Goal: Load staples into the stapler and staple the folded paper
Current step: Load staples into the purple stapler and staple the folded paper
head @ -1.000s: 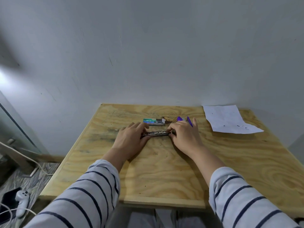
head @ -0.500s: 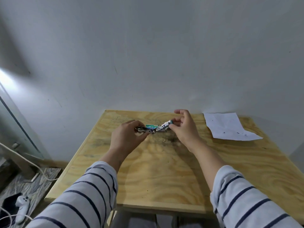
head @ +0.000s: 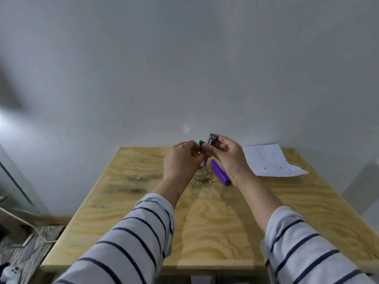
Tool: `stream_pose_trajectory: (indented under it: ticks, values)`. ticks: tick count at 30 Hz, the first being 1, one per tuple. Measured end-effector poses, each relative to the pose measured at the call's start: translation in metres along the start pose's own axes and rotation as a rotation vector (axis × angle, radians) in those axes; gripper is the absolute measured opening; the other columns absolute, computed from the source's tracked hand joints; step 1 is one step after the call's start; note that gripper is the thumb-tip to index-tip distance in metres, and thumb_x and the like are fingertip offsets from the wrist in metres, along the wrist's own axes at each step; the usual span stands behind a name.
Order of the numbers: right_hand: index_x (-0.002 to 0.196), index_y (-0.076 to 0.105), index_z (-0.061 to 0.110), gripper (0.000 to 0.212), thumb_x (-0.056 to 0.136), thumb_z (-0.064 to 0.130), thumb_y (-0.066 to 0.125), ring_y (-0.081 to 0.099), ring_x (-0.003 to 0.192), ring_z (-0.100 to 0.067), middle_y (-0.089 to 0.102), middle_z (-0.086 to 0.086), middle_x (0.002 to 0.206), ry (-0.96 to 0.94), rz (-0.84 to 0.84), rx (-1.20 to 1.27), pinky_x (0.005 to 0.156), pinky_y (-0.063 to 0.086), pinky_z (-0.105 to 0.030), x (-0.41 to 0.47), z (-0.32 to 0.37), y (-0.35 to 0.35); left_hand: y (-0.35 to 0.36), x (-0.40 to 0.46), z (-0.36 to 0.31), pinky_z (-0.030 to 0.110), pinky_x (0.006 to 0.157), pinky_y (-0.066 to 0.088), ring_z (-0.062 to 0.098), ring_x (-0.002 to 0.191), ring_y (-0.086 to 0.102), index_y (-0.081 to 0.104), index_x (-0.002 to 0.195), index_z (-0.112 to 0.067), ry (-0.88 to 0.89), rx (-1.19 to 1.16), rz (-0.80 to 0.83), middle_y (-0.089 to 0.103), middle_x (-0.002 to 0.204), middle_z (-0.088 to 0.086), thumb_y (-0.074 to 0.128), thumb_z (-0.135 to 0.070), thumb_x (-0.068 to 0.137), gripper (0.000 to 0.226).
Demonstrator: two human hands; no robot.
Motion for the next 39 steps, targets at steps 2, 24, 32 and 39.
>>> stream_pose_trajectory:
  ticks: [2, 24, 32, 39]
  values:
    - [0.100, 0.063, 0.016, 0.015, 0.086, 0.020, 0.067, 0.066, 0.081, -0.008, 0.070, -0.001, 0.091, -0.052, -0.046, -0.104, 0.069, 0.049, -0.012, 0.001, 0.005, -0.010, 0.010, 0.006, -0.011, 0.031, 0.065, 0.054, 0.008, 0.073, 0.064, 0.068, 0.083, -0.024, 0.017, -0.050, 0.049, 0.069, 0.079, -0.009, 0.073, -0.044, 0.074, 0.022]
    - [0.096, 0.054, 0.004, 0.046, 0.101, 0.042, 0.027, 0.051, 0.057, -0.018, 0.058, -0.007, 0.077, 0.495, -0.445, 0.444, 0.056, 0.041, -0.027, 0.018, -0.083, -0.180, 0.167, 0.029, -0.063, 0.034, 0.085, 0.050, 0.025, 0.099, 0.060, 0.042, 0.132, -0.004, -0.307, -0.070, 0.667, 0.059, 0.124, 0.012, 0.049, -0.018, 0.091, 0.044]
    - [0.083, 0.059, 0.003, 0.050, 0.100, 0.040, 0.030, 0.052, 0.045, -0.019, 0.058, -0.009, 0.065, 0.494, -0.478, 0.343, 0.060, 0.044, -0.029, 0.015, -0.097, -0.186, 0.194, 0.048, -0.068, 0.037, 0.092, 0.045, 0.030, 0.110, 0.057, 0.032, 0.141, -0.007, -0.554, -0.309, 0.585, 0.058, 0.120, 0.012, 0.053, -0.017, 0.088, 0.057]
    - [0.078, 0.061, 0.005, 0.048, 0.099, 0.040, 0.035, 0.051, 0.051, -0.021, 0.058, -0.008, 0.060, 0.450, -0.480, 0.387, 0.067, 0.042, -0.034, 0.015, -0.097, -0.188, 0.202, 0.043, -0.079, 0.029, 0.059, 0.031, 0.022, 0.057, 0.038, 0.063, 0.094, 0.005, -0.546, -0.481, 0.553, 0.060, 0.076, 0.019, 0.034, -0.015, 0.089, 0.035]
Point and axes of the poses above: each hand's wrist, its own x-axis towards the middle knuckle, its own y-axis out of the palm, z = x × y, the point moved 5 cm from there along x, towards the middle knuckle
